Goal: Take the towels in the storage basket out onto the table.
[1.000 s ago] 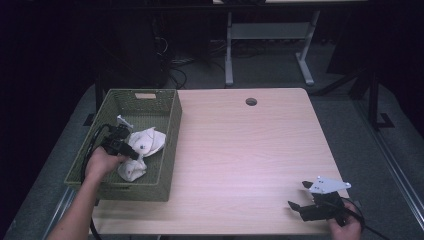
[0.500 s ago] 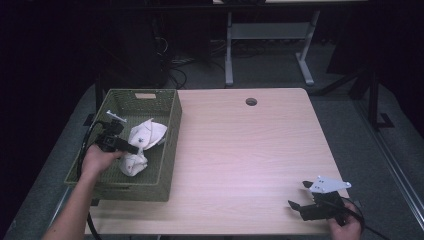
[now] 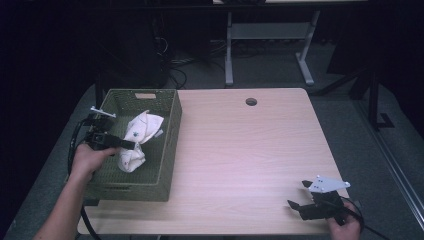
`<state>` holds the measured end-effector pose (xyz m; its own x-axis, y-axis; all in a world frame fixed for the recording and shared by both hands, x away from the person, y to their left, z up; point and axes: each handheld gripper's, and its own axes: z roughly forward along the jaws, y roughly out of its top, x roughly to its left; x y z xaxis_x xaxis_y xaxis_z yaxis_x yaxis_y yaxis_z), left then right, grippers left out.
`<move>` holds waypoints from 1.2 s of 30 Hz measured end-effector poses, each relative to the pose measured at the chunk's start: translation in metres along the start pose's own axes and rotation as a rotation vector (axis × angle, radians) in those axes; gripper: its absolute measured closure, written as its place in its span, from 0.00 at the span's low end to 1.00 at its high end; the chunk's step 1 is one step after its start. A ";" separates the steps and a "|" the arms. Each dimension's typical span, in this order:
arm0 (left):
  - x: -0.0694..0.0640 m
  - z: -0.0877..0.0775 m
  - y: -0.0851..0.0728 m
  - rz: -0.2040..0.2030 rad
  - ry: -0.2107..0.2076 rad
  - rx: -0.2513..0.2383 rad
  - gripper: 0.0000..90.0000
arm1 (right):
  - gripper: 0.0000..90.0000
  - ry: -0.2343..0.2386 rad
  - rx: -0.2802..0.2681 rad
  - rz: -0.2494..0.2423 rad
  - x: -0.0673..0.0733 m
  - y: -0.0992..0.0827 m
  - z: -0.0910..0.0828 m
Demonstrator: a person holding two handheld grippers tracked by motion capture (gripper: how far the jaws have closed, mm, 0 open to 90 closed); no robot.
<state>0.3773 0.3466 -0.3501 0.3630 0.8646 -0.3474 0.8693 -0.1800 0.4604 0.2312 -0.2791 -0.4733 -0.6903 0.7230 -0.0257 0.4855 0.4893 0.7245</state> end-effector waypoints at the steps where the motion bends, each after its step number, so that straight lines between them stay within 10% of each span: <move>1: 0.000 -0.004 0.001 -0.008 -0.010 -0.009 0.85 | 0.16 0.002 0.002 0.003 0.000 0.000 0.000; 36: -0.044 -0.039 0.029 0.092 -0.127 -0.127 0.84 | 0.16 0.007 -0.017 0.034 0.000 -0.002 -0.003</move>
<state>0.3735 0.3212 -0.2894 0.4851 0.7796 -0.3961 0.7841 -0.1873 0.5917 0.2287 -0.2817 -0.4721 -0.6773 0.7357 0.0037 0.4992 0.4559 0.7368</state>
